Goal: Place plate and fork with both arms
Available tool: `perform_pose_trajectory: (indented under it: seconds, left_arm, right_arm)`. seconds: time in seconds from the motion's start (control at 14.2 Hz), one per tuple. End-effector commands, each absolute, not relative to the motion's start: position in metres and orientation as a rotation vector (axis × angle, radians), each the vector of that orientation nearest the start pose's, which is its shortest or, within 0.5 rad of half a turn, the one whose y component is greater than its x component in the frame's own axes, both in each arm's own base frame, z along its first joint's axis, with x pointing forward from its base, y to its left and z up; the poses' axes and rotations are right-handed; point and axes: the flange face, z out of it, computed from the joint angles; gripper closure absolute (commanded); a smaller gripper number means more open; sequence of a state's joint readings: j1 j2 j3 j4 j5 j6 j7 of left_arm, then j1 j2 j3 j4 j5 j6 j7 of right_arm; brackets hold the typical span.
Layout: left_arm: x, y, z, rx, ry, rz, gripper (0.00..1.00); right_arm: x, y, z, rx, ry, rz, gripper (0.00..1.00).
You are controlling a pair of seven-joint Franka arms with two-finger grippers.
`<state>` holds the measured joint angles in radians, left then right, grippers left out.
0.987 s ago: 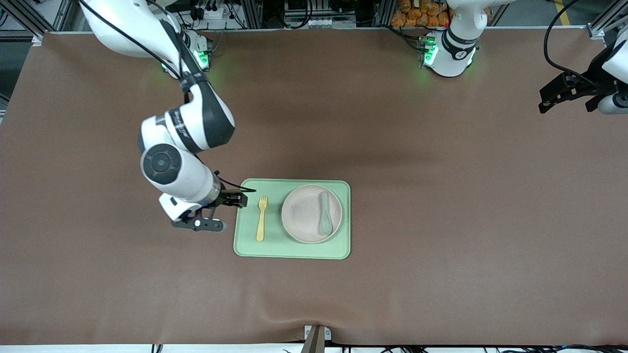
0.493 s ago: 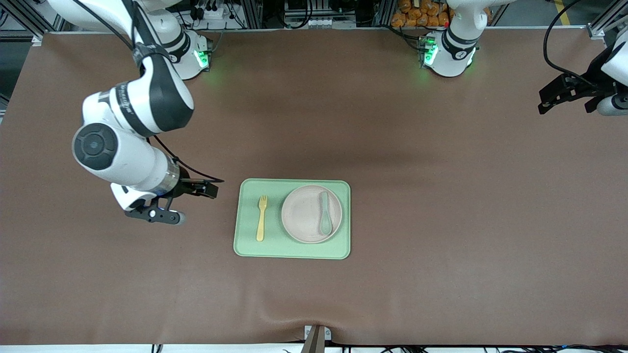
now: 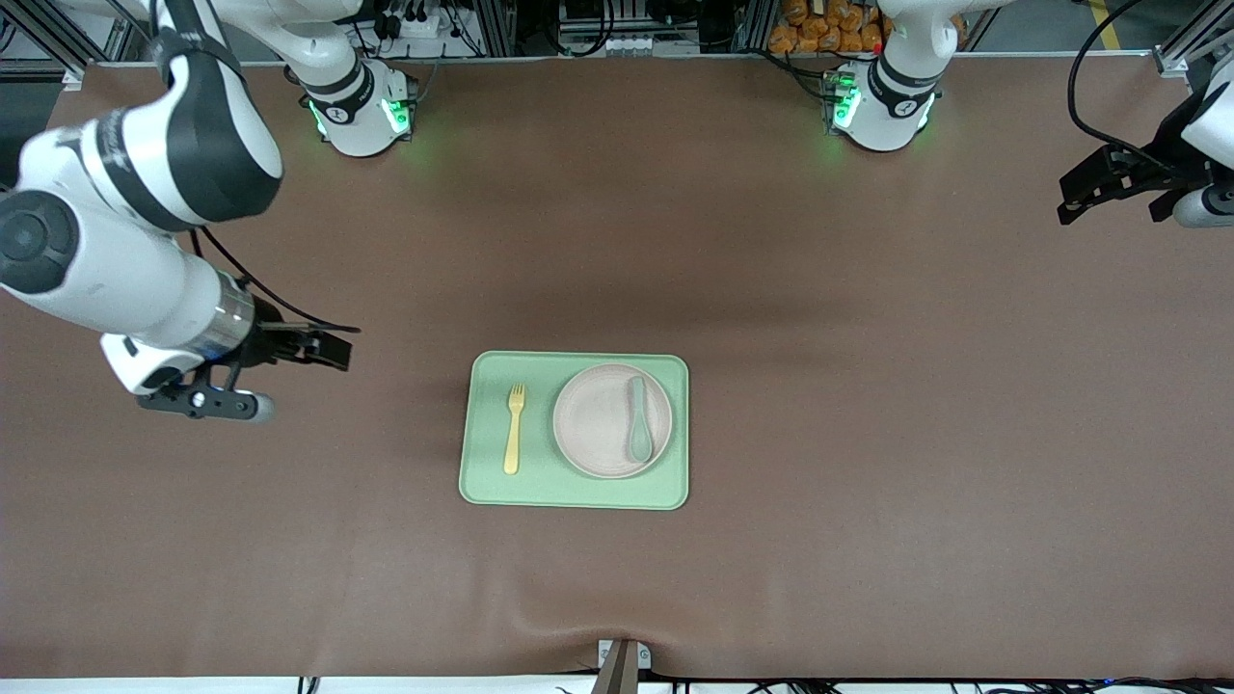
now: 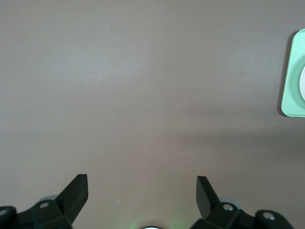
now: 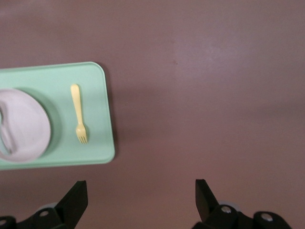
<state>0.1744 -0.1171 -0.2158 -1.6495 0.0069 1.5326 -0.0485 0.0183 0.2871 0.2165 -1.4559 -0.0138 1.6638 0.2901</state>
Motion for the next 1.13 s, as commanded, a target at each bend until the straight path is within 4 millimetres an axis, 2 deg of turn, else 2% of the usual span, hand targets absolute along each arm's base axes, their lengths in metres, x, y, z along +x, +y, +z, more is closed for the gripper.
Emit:
perform_pose_trajectory:
  seconds: [0.0, 0.14, 0.35, 0.42, 0.7, 1.06]
  left_arm:
    - [0.516, -0.027, 0.651, -3.087, -0.025, -0.012, 0.00]
    - [0.516, -0.027, 0.650, -3.087, -0.023, -0.010, 0.00]
    - [0.516, -0.027, 0.650, -3.089, -0.021, -0.009, 0.00]
    - [0.516, -0.027, 0.650, -3.089, -0.021, -0.009, 0.00]
    - [0.516, -0.026, 0.651, -3.090, -0.021, -0.012, 0.00]
    - [0.516, -0.026, 0.651, -3.093, -0.013, -0.011, 0.00]
  right_arm:
    - [0.606, 0.106, 0.547, -3.148, -0.031, 0.150, 0.00]
    - [0.594, 0.091, 0.574, -3.159, -0.038, 0.120, 0.00]
    - [0.582, 0.051, 0.605, -3.168, -0.089, 0.069, 0.00]
    - [0.577, 0.045, 0.612, -3.164, -0.095, 0.070, 0.00]
    - [0.556, 0.044, 0.640, -3.169, -0.077, 0.024, 0.00]
    - [0.547, 0.019, 0.662, -3.170, -0.018, -0.026, 0.00]
